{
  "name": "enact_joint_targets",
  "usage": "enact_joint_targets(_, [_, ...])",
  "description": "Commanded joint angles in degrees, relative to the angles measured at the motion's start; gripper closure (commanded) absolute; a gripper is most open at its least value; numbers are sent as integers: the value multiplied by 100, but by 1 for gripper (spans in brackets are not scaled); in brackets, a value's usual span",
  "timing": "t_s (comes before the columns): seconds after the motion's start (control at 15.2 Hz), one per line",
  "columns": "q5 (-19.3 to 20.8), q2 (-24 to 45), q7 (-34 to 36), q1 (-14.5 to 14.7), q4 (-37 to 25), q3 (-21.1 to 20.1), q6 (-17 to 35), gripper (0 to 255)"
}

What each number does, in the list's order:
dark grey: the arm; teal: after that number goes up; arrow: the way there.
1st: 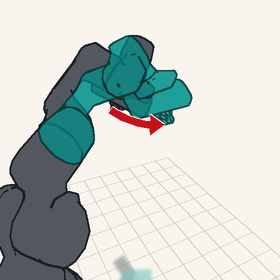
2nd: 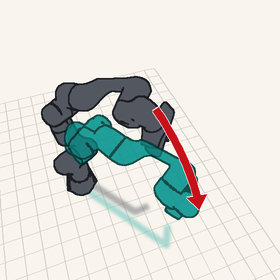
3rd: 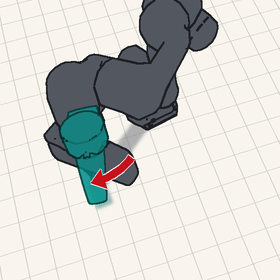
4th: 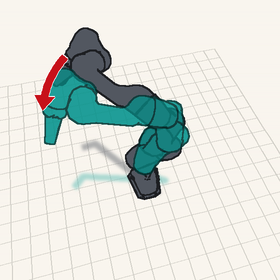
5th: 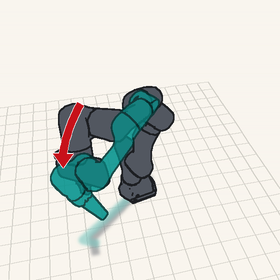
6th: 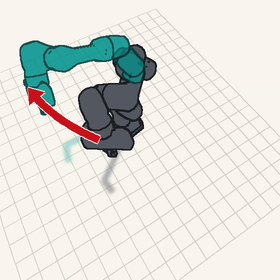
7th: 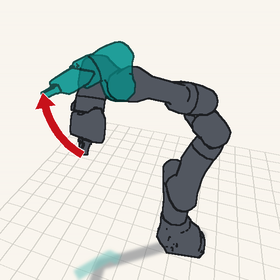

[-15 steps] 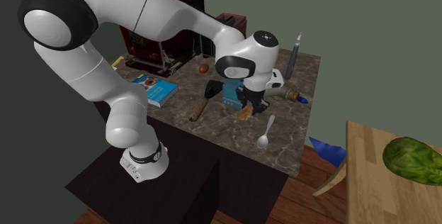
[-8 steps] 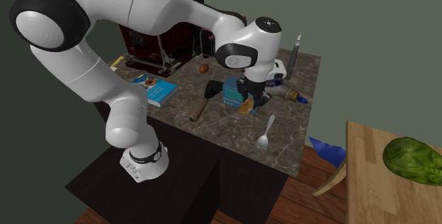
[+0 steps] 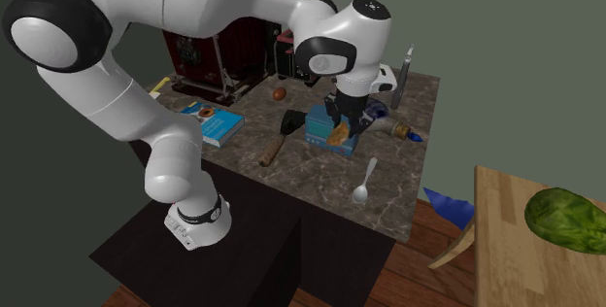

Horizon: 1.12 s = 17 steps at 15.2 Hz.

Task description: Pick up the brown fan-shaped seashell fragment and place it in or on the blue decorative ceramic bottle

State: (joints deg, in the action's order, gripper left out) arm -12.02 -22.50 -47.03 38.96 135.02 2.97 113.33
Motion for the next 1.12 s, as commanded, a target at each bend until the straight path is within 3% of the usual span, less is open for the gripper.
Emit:
enact_joint_targets(0.0, [10, -8, 15, -3, -78, 3, -88, 255])
enact_joint_targets(0.53, [-132, 1365, 741, 331, -1444, -484, 73, 255])
enact_joint_targets(1.06, [21, 2874, 1491, 641, -3256, -823, -85, 255])
